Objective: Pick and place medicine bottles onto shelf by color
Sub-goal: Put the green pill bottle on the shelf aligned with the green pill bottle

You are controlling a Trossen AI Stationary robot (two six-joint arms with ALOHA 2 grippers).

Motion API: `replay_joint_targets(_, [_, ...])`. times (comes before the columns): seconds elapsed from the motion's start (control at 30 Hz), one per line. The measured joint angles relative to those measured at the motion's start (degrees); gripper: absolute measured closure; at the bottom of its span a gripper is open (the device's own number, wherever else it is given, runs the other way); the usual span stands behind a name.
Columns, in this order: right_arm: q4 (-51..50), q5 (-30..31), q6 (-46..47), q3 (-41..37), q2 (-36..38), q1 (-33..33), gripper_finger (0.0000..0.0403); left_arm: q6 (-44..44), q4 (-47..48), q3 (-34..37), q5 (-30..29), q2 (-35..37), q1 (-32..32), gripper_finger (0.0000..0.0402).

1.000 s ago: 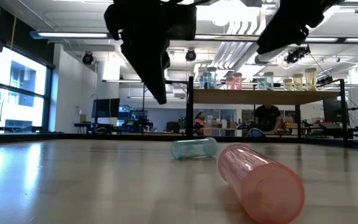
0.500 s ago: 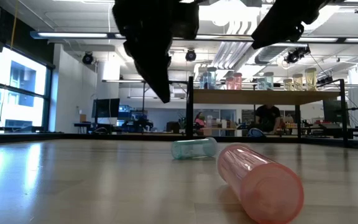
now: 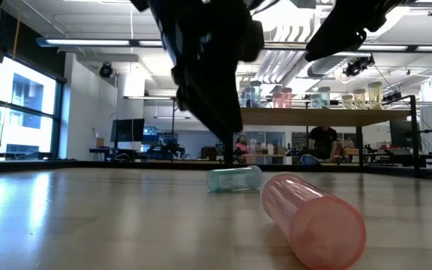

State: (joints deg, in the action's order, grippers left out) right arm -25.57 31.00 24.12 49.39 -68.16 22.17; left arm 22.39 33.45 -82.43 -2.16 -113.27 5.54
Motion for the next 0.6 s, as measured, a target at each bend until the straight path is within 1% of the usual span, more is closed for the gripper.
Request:
replay_joint_targets(0.1, [0.01, 0.00, 0.00, 0.00, 0.00, 0.00, 0.0226, 0.00, -0.62, 0.26, 0.01, -1.13, 0.29, 0.0176])
replay_joint_targets(0.13, [0.03, 0.00, 0.00, 0.00, 0.00, 0.00, 0.0226, -0.02, -2.43, 0.08, -0.01, -1.71, 0.45, 0.0176])
replay_joint_targets(0.2, [0.07, 0.00, 0.00, 0.00, 0.00, 0.00, 0.0226, -0.23, -1.40, 0.18, -0.25, -1.95, 0.54, 0.0176])
replay_joint_targets(0.3, [0.08, 0.00, 0.01, 0.00, -0.02, 0.00, 0.0226, 0.01, -2.73, -0.01, -0.46, -3.03, 0.58, 0.0175])
replay_joint_targets(0.37, [0.14, 0.00, 0.00, 0.00, -0.02, 0.00, 0.0226, 0.02, -1.75, 0.26, -1.16, -3.41, 0.61, 0.0174])
replay_joint_targets(0.43, [0.16, 0.02, 0.00, 0.00, -0.02, 0.00, 0.0226, 0.02, -3.62, -0.02, -1.21, -4.28, 0.59, 0.0174])
replay_joint_targets(0.6, [0.14, 0.02, 0.02, 0.00, -0.02, 0.00, 0.0226, 0.04, -3.08, 0.17, -2.02, -6.58, 0.65, 0.0174])
